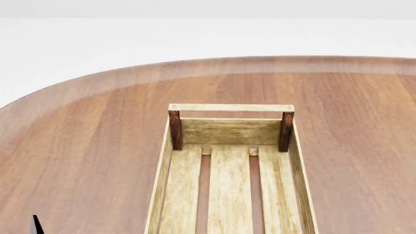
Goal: Pick up the cream cheese and put it in the tray.
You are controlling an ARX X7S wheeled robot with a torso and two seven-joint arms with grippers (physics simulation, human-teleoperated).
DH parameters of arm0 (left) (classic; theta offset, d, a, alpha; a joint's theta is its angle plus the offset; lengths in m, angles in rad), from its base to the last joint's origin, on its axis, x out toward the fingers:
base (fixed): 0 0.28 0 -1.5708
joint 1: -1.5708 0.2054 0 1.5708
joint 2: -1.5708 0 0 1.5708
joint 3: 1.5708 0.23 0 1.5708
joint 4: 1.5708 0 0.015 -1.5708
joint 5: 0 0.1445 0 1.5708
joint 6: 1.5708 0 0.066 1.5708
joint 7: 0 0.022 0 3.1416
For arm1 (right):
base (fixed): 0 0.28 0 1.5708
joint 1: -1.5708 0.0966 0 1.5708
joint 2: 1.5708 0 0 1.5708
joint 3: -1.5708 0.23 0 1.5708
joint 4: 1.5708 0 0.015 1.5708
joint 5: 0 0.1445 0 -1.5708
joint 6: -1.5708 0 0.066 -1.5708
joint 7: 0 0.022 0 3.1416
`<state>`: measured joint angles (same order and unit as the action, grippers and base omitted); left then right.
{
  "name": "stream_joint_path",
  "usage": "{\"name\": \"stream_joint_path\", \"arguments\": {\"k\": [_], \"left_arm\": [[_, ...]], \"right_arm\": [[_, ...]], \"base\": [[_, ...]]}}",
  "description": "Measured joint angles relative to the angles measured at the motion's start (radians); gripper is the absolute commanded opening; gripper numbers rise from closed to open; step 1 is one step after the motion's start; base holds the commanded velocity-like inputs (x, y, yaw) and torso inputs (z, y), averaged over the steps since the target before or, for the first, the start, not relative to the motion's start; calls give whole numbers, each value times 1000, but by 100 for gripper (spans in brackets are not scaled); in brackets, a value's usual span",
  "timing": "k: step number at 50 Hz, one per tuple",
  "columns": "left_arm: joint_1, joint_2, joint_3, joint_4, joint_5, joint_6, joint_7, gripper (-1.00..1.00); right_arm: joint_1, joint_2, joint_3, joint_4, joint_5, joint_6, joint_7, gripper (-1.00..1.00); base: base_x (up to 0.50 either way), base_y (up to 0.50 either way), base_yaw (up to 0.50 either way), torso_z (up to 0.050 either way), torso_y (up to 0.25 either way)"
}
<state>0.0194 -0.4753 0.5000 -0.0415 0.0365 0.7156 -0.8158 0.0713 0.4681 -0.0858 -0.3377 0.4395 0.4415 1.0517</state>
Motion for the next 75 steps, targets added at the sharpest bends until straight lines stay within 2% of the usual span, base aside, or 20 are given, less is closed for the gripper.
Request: {"name": "stream_joint_path", "arguments": {"k": [26, 49, 75], "left_arm": [[-7, 0, 4, -8, -8, -10, 5, 100], [-14, 2, 11, -6, -14, -35, 13, 100], [-21, 2, 19, -5, -23, -66, 23, 100]], "right_arm": [[240, -2, -200, 119, -9, 110, -170, -100], [345, -5, -265, 180, 61, 130, -338, -100], [495, 11, -343, 152, 139, 274, -470, -100]], "base": [[0, 0, 0, 0, 1], [0, 0, 0, 0, 0], [0, 0, 0, 1, 1]]}}
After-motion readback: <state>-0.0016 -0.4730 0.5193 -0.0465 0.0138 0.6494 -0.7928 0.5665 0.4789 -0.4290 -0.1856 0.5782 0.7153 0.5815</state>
